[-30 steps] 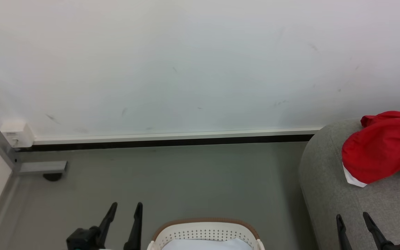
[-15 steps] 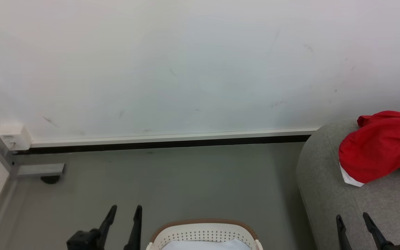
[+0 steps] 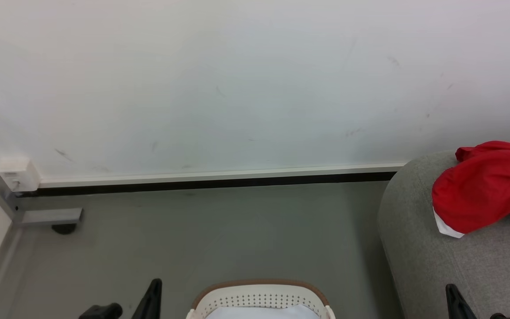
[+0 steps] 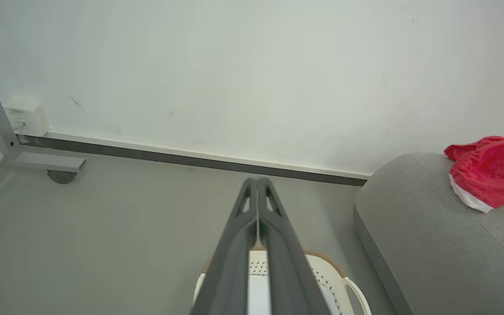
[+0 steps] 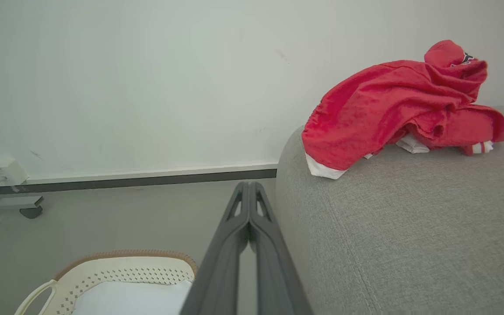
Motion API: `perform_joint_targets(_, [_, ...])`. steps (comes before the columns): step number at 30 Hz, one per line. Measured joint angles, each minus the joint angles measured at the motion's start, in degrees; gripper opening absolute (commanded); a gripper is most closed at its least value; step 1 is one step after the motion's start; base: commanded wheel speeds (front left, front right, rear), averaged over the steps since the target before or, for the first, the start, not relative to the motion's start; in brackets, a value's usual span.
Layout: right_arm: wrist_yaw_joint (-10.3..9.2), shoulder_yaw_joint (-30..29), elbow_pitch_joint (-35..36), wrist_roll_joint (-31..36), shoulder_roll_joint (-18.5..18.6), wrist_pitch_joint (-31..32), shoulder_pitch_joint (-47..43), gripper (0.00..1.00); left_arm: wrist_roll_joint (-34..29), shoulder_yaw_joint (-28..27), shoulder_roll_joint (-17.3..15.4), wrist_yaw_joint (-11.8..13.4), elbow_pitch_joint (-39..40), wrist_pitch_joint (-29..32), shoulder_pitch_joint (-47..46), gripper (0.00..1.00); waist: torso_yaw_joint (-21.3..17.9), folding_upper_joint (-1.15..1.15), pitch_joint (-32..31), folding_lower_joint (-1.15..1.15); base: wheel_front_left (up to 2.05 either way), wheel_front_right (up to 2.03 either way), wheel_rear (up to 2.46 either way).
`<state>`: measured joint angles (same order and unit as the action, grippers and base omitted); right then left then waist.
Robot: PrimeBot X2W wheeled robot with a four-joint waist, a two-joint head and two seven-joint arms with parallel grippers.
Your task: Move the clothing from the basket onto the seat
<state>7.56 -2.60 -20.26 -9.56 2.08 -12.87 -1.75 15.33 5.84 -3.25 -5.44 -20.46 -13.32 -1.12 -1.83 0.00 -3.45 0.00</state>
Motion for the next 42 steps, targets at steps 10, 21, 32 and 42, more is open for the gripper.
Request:
perform_joint_targets(10, [0.0,-0.3,0.77,-11.54,0.01,2.4,0.49,0.0,10.58,-1.57,0.05,-0.14,0.89,2.47,-0.3,0.0,0.16,0.0,0.28,0.0,0.0,0.0,0.0])
perform_joint_targets(21, [0.0,-0.84,1.72,-22.43,0.03,4.83,1.7,0.0,20.74,-3.14,0.16,0.2,2.6,5.14,-0.81,0.0,0.33,0.0,0.59,0.0,0.0,0.0,0.0])
perform_joint_targets(32, [0.0,-1.32,2.19,-31.99,0.07,7.19,2.82,0.0,29.62,-4.47,0.22,0.44,4.01,7.3,-1.31,0.0,0.49,0.0,0.89,0.0,0.0,0.0,0.0])
perform_joint_targets(42, [0.0,-1.65,2.68,-40.02,0.12,9.14,3.77,0.0,36.89,-5.69,0.26,0.54,4.87,9.26,-1.86,0.0,0.64,0.0,1.16,0.0,0.0,0.0,0.0])
